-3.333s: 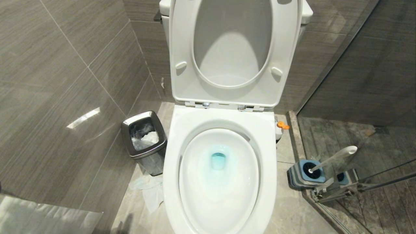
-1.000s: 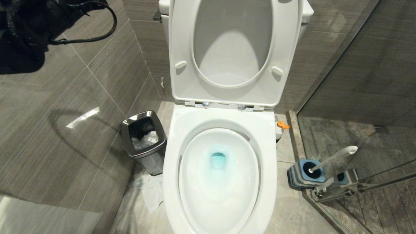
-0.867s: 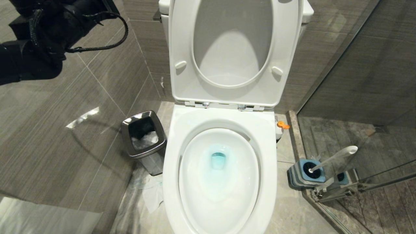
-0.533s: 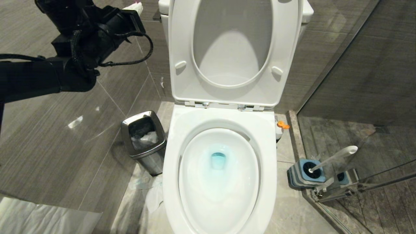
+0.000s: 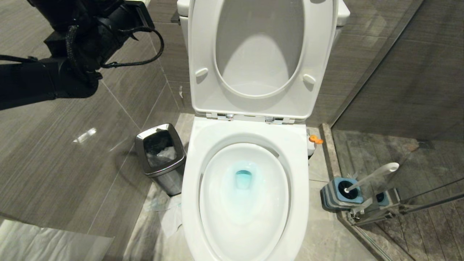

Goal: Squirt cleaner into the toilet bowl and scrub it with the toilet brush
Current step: Flush the toilet

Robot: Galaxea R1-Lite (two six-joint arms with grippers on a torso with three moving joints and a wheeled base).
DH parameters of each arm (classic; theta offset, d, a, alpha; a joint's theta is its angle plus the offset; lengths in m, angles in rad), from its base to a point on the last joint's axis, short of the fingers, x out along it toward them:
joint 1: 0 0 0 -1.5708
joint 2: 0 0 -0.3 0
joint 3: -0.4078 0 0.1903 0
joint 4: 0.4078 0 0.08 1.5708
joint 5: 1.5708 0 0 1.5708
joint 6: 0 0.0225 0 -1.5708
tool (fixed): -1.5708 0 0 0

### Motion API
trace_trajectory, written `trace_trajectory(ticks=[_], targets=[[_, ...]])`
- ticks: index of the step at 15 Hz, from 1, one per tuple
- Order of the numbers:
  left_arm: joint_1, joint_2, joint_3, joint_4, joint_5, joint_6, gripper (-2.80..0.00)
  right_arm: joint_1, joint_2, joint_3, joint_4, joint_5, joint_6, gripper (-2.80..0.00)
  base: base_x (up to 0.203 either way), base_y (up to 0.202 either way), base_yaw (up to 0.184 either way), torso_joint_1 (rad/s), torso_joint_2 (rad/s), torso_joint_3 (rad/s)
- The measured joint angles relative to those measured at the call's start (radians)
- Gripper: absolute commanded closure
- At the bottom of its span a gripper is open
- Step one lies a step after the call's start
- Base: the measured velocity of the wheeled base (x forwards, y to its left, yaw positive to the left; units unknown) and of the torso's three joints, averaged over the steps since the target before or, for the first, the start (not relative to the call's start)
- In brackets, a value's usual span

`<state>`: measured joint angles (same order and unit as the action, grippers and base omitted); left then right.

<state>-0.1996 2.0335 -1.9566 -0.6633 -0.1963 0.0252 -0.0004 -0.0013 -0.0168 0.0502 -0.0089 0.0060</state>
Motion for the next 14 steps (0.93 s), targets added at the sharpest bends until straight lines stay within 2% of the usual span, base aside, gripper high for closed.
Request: trace_trajectory(ticks=[3,8,14], targets=[[0.0,-0.048,0.003,0.043,0.0,-0.001,0.0,0.0,0.0,0.0,0.0,0.0,0.0,0.0,0.0,0.0,0.0,0.0,0.0,0.0],[0.023,-0.149,0.024,0.315,-0.001,0.021,0.0,0.0,0.0,0.0,0.0,-0.001,0.0,0.0,0.0,0.0,0.0,0.0,0.0,0.0],[0.067,-0.181,0.03,0.373,0.006,0.029,0.0,0.0,0.0,0.0,0.0,0.0,-0.001,0.0,0.0,0.0,0.0,0.0,0.0,0.0]])
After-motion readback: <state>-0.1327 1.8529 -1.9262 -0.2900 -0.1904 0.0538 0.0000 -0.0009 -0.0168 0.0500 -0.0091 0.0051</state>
